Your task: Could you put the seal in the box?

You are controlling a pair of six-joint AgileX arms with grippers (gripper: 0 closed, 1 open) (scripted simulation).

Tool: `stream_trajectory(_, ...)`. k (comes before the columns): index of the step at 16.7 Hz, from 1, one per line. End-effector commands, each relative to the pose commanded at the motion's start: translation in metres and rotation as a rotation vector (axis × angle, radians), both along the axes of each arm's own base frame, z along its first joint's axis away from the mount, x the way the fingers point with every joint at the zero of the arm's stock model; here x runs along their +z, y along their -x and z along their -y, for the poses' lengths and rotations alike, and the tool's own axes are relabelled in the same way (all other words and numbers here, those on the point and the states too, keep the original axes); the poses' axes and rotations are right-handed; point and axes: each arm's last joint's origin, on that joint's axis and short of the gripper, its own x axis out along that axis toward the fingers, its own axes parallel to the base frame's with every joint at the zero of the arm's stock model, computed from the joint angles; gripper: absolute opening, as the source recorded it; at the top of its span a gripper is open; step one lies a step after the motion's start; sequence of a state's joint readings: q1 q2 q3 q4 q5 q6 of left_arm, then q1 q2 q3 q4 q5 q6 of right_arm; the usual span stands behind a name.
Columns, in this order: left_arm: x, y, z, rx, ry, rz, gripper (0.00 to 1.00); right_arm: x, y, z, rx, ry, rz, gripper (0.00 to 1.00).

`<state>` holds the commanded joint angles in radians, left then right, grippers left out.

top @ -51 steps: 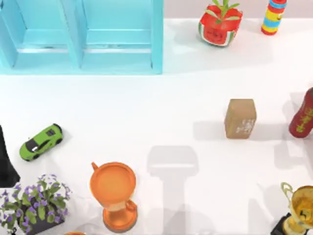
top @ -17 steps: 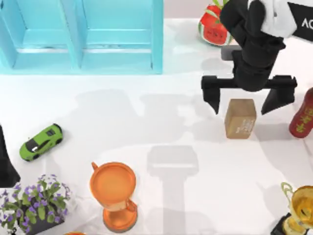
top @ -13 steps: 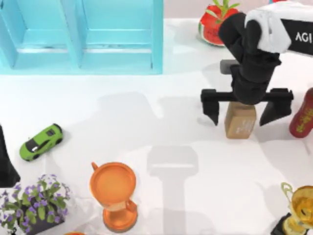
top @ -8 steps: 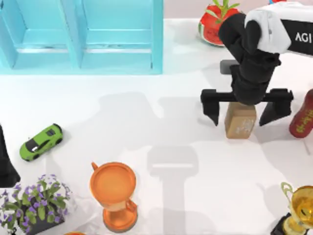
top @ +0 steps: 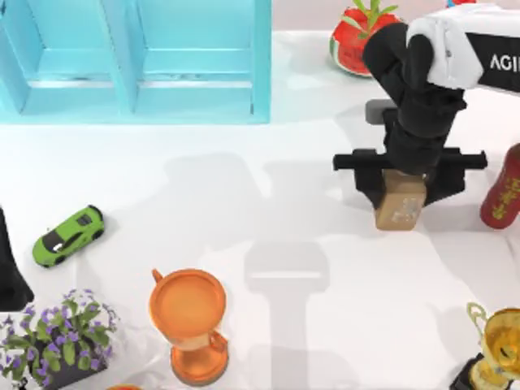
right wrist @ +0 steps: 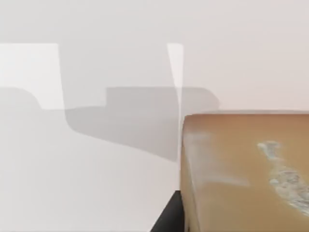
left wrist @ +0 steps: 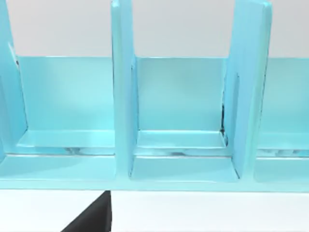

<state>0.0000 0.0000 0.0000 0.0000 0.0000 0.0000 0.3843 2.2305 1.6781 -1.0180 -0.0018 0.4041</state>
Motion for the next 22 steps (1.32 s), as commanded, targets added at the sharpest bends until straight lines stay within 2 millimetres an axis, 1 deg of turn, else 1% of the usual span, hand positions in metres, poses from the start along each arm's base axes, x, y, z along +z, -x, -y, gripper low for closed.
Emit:
stream_trajectory(4,0.0,0.0,0.0,0.0,0.0,0.0,1.0,0.0,0.0,0.0,0.0,0.0,0.0,0.02)
stream_trajectory(5,0.0,0.0,0.0,0.0,0.0,0.0,1.0,0.0,0.0,0.0,0.0,0.0,0.0,0.0)
stream_trajectory(12,0.0,0.0,0.0,0.0,0.0,0.0,1.0,0.0,0.0,0.0,0.0,0.0,0.0,0.0)
stream_trajectory(15,0.0,0.0,0.0,0.0,0.0,0.0,1.0,0.004,-0.001,-0.001,0.003,0.003,0.002,0.0)
stream_trajectory(22,0.0,0.0,0.0,0.0,0.0,0.0,1.0,0.053,-0.005,-0.002,0.0,0.002,0.005,0.0)
